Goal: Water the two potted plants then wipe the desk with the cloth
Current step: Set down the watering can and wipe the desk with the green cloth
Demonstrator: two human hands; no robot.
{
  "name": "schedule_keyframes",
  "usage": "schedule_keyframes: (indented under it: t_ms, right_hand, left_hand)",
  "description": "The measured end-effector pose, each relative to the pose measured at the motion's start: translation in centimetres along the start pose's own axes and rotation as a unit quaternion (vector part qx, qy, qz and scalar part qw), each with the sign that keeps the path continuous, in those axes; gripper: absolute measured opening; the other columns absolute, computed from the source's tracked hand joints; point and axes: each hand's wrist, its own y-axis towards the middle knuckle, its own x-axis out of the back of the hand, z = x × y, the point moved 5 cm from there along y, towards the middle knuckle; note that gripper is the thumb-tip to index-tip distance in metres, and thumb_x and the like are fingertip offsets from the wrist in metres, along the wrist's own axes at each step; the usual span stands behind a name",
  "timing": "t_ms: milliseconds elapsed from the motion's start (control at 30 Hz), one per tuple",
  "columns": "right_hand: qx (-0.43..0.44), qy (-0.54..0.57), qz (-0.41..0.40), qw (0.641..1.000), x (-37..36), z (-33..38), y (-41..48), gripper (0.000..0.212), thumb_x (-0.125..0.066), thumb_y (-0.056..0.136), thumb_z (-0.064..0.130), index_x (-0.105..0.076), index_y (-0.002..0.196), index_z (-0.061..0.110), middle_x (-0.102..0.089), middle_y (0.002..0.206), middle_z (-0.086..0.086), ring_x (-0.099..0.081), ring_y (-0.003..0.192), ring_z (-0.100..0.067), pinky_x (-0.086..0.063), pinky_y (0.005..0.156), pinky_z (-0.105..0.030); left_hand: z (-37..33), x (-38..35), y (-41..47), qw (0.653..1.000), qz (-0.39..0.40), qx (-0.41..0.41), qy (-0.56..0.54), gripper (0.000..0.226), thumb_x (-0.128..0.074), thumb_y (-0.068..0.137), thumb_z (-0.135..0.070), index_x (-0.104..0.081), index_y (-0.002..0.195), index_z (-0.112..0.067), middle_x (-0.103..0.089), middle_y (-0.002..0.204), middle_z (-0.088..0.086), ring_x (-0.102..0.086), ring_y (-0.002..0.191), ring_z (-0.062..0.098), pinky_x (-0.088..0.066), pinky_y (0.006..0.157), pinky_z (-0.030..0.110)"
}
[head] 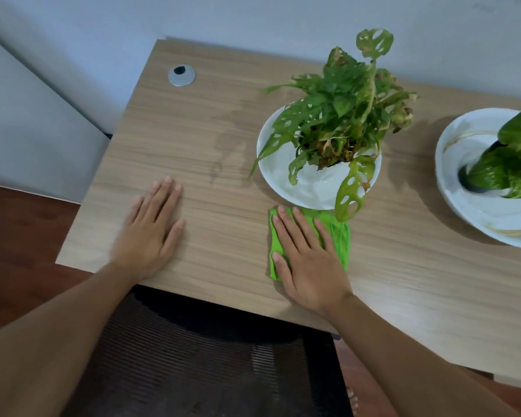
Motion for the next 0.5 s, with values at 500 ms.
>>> schedule_keyframes:
  t_ms: [500]
  right_hand:
    - [0.03, 0.023, 0.03, 0.999, -1.5, 11.8, 10.2, 0.077, -0.033, 0.119, 0.051, -0.014, 0.185, 0.017, 0.0, 0.194, 0.002, 0.0, 0.18, -0.023, -0.007, 0.142, -0.057]
  left_hand:
    - [1.8, -0.5, 0.1, 0.997, -0.046, 0.029, -0.063, 0.069, -0.036, 0.116, -0.034, -0.021, 0.182, -0.021, -0.012, 0.192, -0.008, -0.007, 0.179, 0.012, -0.013, 0.145, 0.052]
